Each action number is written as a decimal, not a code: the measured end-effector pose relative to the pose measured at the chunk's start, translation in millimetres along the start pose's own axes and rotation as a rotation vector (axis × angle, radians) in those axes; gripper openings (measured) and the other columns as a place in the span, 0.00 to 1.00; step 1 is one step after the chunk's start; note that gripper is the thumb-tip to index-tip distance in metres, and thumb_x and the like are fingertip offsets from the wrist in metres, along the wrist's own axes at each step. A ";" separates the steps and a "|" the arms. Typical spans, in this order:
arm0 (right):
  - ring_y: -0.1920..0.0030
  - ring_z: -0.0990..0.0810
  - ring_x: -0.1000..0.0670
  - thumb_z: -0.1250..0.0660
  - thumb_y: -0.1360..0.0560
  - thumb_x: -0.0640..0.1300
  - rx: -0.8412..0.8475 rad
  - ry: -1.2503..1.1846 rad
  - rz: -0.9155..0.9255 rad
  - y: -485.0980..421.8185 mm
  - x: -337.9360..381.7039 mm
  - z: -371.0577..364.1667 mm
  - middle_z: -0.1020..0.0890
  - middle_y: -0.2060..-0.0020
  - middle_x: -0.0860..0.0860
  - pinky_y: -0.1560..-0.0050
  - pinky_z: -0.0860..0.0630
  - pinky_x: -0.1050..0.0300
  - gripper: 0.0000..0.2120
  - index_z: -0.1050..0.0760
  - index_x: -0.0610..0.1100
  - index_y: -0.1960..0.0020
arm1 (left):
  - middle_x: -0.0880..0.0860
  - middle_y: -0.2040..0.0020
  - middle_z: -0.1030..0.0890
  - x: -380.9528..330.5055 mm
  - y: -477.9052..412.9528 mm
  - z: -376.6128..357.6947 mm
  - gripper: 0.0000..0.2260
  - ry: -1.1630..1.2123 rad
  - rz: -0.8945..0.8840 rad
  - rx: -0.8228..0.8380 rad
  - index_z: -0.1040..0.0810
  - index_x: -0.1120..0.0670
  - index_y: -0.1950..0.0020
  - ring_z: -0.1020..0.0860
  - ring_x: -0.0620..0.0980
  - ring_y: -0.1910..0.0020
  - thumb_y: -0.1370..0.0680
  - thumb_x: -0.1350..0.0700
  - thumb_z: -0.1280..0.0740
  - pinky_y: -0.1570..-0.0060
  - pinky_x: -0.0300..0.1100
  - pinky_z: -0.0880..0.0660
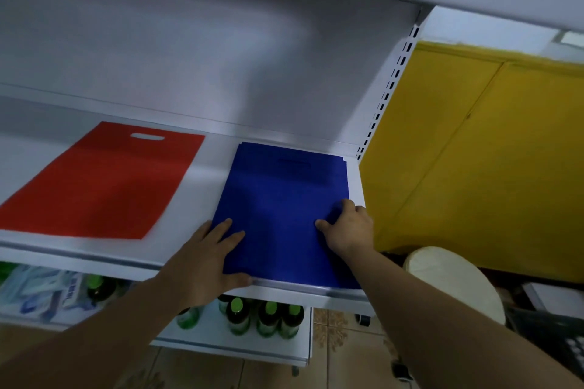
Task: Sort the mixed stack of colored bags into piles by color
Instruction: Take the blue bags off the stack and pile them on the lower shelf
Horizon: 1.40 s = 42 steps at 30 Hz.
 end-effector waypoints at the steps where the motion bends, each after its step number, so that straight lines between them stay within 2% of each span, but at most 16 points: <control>1: 0.34 0.32 0.42 0.32 0.25 0.56 -0.010 -0.016 -0.031 -1.6 -0.5 1.7 0.31 0.33 0.44 0.37 0.31 0.49 0.31 0.38 0.46 0.28 | 0.47 0.22 0.59 0.4 -0.7 -1.0 0.63 -0.024 -0.001 -0.011 0.54 0.45 0.22 0.59 0.54 0.24 0.54 0.16 0.69 0.26 0.48 0.53; 6: 0.35 0.33 0.43 0.33 0.23 0.50 -0.074 -0.085 -0.029 -3.3 -1.6 2.9 0.32 0.35 0.44 0.36 0.32 0.49 0.26 0.37 0.48 0.29 | 0.49 0.22 0.58 2.5 -1.8 -2.7 0.63 -0.062 0.004 -0.048 0.53 0.47 0.22 0.56 0.54 0.23 0.52 0.18 0.72 0.26 0.47 0.54; 9: 0.38 0.32 0.46 0.38 0.21 0.42 -0.136 -0.153 0.067 -0.4 -2.1 4.7 0.33 0.36 0.46 0.37 0.31 0.55 0.21 0.37 0.48 0.29 | 0.50 0.22 0.58 2.9 -2.4 -2.3 0.64 -0.049 0.008 -0.062 0.53 0.48 0.22 0.57 0.53 0.23 0.53 0.18 0.72 0.26 0.46 0.55; 12: 0.46 0.34 0.53 0.41 0.20 0.38 -0.182 -0.204 0.191 0.4 -0.5 6.7 0.35 0.37 0.48 0.43 0.32 0.63 0.21 0.37 0.49 0.28 | 0.50 0.22 0.58 2.0 -0.9 -2.6 0.64 -0.048 0.005 -0.092 0.53 0.49 0.22 0.57 0.53 0.23 0.52 0.18 0.72 0.26 0.44 0.56; 16: 0.44 0.34 0.54 0.41 0.20 0.37 -0.255 -0.225 0.265 -6.3 3.8 9.2 0.36 0.37 0.49 0.42 0.34 0.64 0.21 0.37 0.48 0.28 | 0.51 0.22 0.57 2.1 -1.3 -4.6 0.63 -0.051 0.013 -0.132 0.52 0.49 0.22 0.56 0.53 0.23 0.52 0.19 0.74 0.26 0.44 0.57; 19: 0.38 0.32 0.48 0.40 0.20 0.41 -0.224 -0.204 0.180 -15.1 1.4 4.7 0.33 0.35 0.47 0.40 0.32 0.59 0.20 0.35 0.48 0.29 | 0.51 0.22 0.56 2.4 -1.3 -4.9 0.63 -0.008 0.020 -0.131 0.51 0.48 0.22 0.56 0.54 0.23 0.51 0.18 0.73 0.26 0.45 0.56; 22: 0.34 0.33 0.44 0.42 0.20 0.50 -0.106 0.025 0.083 -17.5 -6.5 -2.9 0.33 0.33 0.45 0.35 0.34 0.50 0.20 0.35 0.48 0.29 | 0.50 0.22 0.58 1.6 0.2 -1.9 0.64 0.030 0.035 -0.093 0.52 0.47 0.22 0.57 0.52 0.23 0.53 0.17 0.71 0.26 0.45 0.56; 27: 0.32 0.36 0.43 0.44 0.20 0.57 0.009 0.154 0.053 -8.1 -1.8 4.9 0.34 0.31 0.45 0.34 0.35 0.47 0.23 0.37 0.50 0.28 | 0.48 0.22 0.59 -2.7 6.2 15.3 0.66 0.124 0.045 0.006 0.53 0.47 0.22 0.56 0.50 0.23 0.56 0.15 0.63 0.26 0.45 0.54; 29: 0.32 0.37 0.42 0.45 0.20 0.58 0.030 0.188 0.063 1.7 5.0 17.2 0.35 0.31 0.45 0.35 0.35 0.46 0.24 0.38 0.49 0.28 | 0.49 0.22 0.59 -6.3 12.8 26.4 0.58 0.184 0.051 0.029 0.53 0.47 0.22 0.55 0.50 0.23 0.45 0.17 0.50 0.26 0.45 0.54; 31: 0.32 0.36 0.42 0.45 0.20 0.58 0.048 0.202 0.079 16.6 14.2 34.7 0.35 0.30 0.44 0.35 0.34 0.46 0.26 0.39 0.47 0.27 | 0.50 0.22 0.57 -11.2 24.0 39.9 0.44 0.185 0.040 0.020 0.52 0.49 0.22 0.54 0.50 0.23 0.29 0.30 0.38 0.26 0.44 0.54; 32: 0.32 0.35 0.41 0.45 0.20 0.58 0.064 0.212 0.086 26.3 19.1 43.5 0.35 0.30 0.44 0.35 0.33 0.46 0.27 0.39 0.46 0.26 | 0.51 0.22 0.56 -14.2 32.3 46.7 0.41 0.191 0.024 0.017 0.52 0.49 0.22 0.53 0.49 0.23 0.26 0.35 0.37 0.26 0.44 0.53; 37: 0.35 0.30 0.41 0.45 0.21 0.60 0.099 0.244 0.116 96.1 50.1 93.5 0.33 0.31 0.43 0.37 0.29 0.47 0.29 0.38 0.43 0.27 | 0.51 0.22 0.52 -33.6 99.1 87.3 0.36 0.189 -0.057 0.029 0.49 0.50 0.22 0.50 0.48 0.23 0.24 0.41 0.35 0.28 0.40 0.53; 42: 0.33 0.31 0.42 0.44 0.20 0.59 0.037 0.243 0.126 190.3 90.7 147.7 0.35 0.29 0.43 0.37 0.29 0.48 0.30 0.42 0.43 0.25 | 0.51 0.22 0.47 -42.9 194.4 137.2 0.34 0.140 -0.148 -0.063 0.44 0.49 0.23 0.47 0.48 0.24 0.24 0.42 0.34 0.28 0.41 0.48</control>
Point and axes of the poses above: each hand's wrist, its own y-axis away from the middle knuckle, its own z-axis out of the back of the hand, x = y × z, the point moved 4 cm from there along -y, towards the middle knuckle
